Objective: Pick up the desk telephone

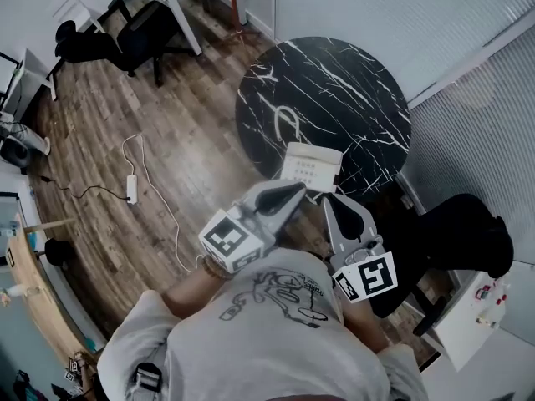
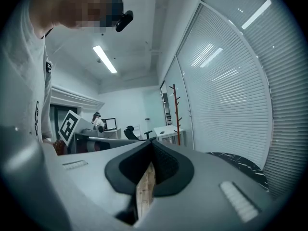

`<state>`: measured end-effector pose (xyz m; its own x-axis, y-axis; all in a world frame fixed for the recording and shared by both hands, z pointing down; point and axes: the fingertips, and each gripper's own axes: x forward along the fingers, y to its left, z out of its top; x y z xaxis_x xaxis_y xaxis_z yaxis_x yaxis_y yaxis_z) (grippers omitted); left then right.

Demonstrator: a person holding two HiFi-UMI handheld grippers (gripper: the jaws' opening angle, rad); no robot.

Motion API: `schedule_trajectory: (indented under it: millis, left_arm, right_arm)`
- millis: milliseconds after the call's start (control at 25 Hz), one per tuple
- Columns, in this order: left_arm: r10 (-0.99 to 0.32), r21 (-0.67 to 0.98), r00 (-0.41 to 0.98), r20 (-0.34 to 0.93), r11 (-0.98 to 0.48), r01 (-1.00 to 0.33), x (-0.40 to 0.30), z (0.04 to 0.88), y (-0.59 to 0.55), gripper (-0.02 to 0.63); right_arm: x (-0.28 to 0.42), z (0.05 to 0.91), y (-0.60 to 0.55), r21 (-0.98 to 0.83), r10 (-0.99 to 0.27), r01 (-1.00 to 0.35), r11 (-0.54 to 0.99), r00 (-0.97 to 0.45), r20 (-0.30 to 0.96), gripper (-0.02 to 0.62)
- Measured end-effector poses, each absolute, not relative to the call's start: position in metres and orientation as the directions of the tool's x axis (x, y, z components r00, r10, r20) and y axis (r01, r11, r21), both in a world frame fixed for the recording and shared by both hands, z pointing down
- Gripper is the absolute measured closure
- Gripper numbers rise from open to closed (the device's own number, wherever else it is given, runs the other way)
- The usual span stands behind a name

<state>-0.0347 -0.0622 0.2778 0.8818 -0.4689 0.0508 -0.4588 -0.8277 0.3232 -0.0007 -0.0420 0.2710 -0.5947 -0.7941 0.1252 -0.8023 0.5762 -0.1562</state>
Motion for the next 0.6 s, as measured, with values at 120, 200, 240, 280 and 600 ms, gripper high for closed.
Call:
schedule_trajectory:
  millis: [120,200,240,280,600]
  left_arm:
    - [-0.462,0.333,0.885,0.059,-0.827,-0.453,-0.037,0.283,-0.075,0.606]
    - [-0.454,0.339,0.889,0.056,-0.829,-0.445,-0.036,0.285,-0.079,0.606]
    - [-0.450,0.342,0.891,0.056,-0.830,-0.441,-0.035,0.285,-0.080,0.606]
    - [-0.446,0.346,0.893,0.057,-0.830,-0.437,-0.035,0.286,-0.082,0.606]
    - [-0.442,0.349,0.894,0.069,-0.829,-0.437,-0.031,0.296,-0.089,0.604]
  right_arm:
    - [-0.005,0.274,-0.054,-0.163,-0.794,-0.802,0.574,-0.594,0.128,0.589]
    - [-0.005,0.276,-0.058,-0.164,-0.795,-0.804,0.572,-0.592,0.132,0.589]
    - [-0.005,0.277,-0.060,-0.166,-0.795,-0.804,0.571,-0.592,0.135,0.589]
    - [-0.005,0.278,-0.062,-0.169,-0.794,-0.804,0.570,-0.592,0.138,0.589]
    - [-0.004,0.285,-0.072,-0.179,-0.782,-0.795,0.579,-0.604,0.152,0.588]
